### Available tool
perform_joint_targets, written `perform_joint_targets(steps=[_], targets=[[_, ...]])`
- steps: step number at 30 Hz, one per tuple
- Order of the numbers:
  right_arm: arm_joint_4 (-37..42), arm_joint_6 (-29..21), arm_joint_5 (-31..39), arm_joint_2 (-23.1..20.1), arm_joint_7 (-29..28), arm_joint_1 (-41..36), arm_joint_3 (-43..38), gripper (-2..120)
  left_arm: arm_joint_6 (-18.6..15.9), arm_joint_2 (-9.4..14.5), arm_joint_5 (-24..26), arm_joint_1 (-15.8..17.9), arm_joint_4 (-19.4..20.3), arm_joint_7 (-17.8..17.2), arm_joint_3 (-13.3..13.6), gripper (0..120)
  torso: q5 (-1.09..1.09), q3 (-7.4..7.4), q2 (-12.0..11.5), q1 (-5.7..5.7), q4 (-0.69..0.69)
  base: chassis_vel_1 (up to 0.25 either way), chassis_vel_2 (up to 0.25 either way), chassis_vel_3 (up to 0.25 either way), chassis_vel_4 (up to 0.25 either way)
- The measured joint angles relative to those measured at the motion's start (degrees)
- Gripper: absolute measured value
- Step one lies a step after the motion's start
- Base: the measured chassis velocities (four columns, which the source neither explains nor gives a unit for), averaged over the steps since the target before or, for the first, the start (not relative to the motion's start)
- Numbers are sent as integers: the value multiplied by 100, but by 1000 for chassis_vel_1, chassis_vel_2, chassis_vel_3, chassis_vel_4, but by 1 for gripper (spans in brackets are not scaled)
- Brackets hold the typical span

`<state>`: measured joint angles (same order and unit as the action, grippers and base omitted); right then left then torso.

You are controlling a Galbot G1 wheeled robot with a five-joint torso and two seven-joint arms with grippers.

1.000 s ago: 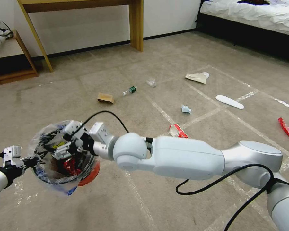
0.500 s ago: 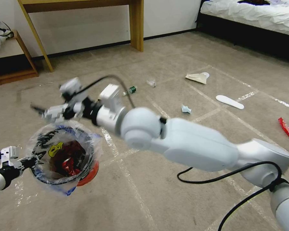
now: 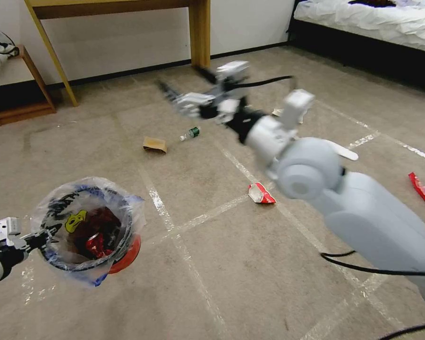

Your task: Pick up the trash bin and place the garbage on the floor into it.

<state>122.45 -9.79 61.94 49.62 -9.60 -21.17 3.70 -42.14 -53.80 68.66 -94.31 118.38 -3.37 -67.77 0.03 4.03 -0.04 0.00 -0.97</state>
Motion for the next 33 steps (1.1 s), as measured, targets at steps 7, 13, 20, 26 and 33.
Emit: perform_joint_targets(steps=[7, 13, 20, 26, 33], targets=[[369, 363, -494, -301, 72, -1629, -1508, 100, 0, -239, -254, 66, 59, 90, -27, 1, 0, 0, 0, 0, -3, 0, 0, 0, 0], [530, 501, -821, -247, 50, -2685, -2422, 100, 0, -359, -350, 117, 99, 117, -84, 1, 0, -1, 0, 0, -3, 0, 0, 0, 0], [747, 580, -1702, 345, 105, -3866, -3629, 100, 1, -543, -438, 115, 165, 197, -185, 1, -1, -1, 0, 0, -2, 0, 0, 0, 0], [858, 806, -2404, 1143, 258, -4915, -4256, 100, 0, -761, -577, 132, 261, 270, -199, 1, -1, 0, 0, 0, -4, 0, 0, 0, 0], [976, 1090, -2999, 2294, 452, -5673, -4462, 100, 1, -918, -671, 151, 409, 332, -157, 1, -2, 0, 0, 0, -5, 0, 0, 0, 0]])
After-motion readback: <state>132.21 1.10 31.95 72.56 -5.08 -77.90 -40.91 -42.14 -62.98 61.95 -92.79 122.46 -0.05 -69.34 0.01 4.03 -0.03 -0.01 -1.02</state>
